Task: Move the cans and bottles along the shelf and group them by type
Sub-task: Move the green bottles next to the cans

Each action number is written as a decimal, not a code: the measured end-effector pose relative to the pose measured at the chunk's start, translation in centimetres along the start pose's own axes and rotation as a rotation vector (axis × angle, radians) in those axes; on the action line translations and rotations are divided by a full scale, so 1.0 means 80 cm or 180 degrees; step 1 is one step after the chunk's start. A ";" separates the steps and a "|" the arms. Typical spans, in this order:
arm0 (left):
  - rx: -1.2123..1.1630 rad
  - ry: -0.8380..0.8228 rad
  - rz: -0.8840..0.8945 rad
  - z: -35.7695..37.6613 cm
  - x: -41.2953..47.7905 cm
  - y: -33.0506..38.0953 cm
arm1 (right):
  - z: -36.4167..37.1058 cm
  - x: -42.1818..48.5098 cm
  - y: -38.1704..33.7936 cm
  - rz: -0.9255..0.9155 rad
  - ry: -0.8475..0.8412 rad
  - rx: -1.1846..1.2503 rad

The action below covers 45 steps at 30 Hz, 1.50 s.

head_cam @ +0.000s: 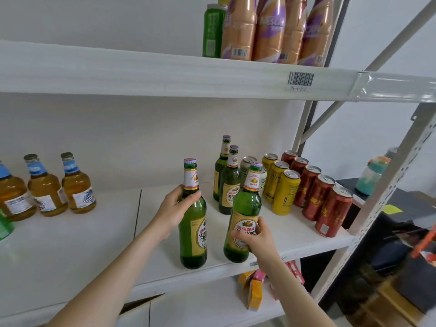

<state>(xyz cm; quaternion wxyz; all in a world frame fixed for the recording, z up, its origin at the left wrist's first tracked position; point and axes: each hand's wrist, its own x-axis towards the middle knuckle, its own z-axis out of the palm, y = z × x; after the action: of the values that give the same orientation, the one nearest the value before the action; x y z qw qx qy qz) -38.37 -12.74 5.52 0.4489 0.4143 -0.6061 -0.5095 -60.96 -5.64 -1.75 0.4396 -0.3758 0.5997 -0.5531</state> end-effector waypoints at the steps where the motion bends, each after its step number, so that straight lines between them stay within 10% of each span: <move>1: -0.0038 0.0071 -0.0003 0.010 0.000 -0.002 | -0.009 0.009 -0.001 -0.0004 -0.0064 -0.0023; 45: -0.0027 0.0059 0.0241 0.071 0.050 -0.035 | 0.000 0.166 0.039 -0.0418 -0.0653 -0.0006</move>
<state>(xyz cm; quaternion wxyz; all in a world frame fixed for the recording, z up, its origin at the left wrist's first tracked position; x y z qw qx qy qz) -44.74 -15.55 2.78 0.4752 0.3939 -0.6149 -0.4908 -65.22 -17.77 -6.34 0.4612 -0.4693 0.5262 -0.5387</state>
